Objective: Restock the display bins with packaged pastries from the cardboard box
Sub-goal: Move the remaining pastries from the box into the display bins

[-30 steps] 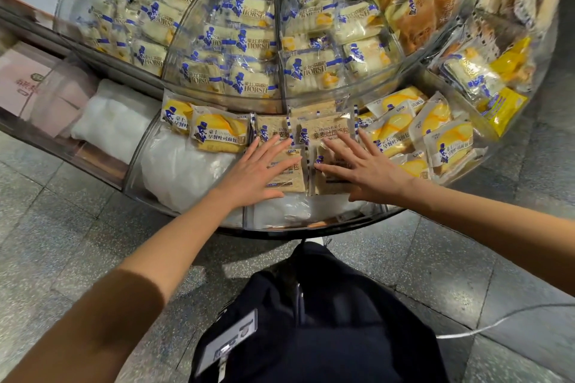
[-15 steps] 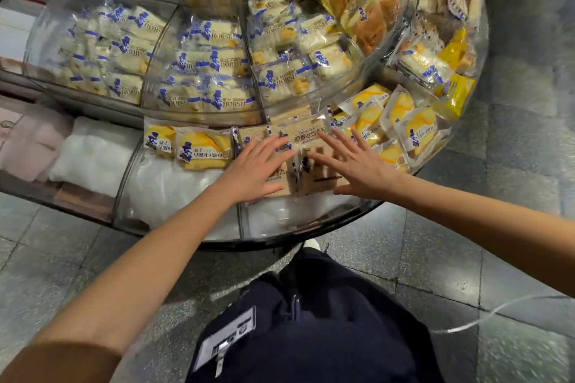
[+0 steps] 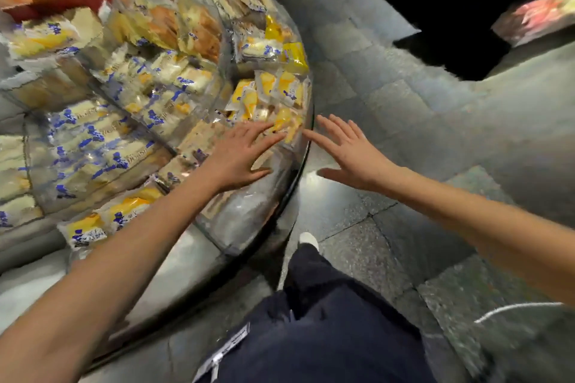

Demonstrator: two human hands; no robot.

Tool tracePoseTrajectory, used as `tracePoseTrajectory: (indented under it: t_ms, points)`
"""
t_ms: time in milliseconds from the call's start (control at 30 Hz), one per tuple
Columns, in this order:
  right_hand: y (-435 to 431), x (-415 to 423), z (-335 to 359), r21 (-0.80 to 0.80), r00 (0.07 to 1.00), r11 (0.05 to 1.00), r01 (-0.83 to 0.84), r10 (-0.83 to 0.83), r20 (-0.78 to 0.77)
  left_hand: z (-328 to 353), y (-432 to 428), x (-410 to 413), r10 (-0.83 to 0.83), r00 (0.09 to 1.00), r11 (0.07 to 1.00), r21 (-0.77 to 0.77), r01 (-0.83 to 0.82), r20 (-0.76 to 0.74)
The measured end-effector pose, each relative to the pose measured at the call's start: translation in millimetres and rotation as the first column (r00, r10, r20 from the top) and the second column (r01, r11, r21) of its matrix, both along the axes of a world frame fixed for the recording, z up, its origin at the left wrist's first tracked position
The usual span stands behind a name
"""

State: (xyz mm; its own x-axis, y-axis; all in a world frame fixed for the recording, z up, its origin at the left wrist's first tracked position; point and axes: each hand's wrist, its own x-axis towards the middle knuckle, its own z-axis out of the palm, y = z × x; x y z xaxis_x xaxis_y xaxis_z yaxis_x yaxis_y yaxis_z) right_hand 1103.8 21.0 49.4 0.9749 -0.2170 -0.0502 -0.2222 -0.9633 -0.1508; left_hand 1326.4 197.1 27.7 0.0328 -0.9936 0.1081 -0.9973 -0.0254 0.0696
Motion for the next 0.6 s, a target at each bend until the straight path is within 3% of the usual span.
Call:
tracePoseTrajectory:
  t_ms: [100,233,400,600]
  points:
    - [13,-67,-1,0.030,0.984,0.983,0.179,-0.178,-0.022,1,-29,-42,-0.184,0.983,0.983,0.007,0.184,0.013]
    - [37,-161,-4,0.044,0.892,0.894,0.446,-0.441,-0.097,7,-68,-114,-0.401,0.916,0.911,0.101,0.399,-0.002]
    - [79,-283,-5,0.083,0.698,0.694,0.715,-0.704,-0.127,12,-104,-225,-0.660,0.752,0.745,0.134,0.653,0.005]
    - [141,-418,-13,0.082,0.433,0.425,0.901,-0.888,-0.155,16,-125,-380,-0.846,0.533,0.524,0.151,0.838,-0.023]
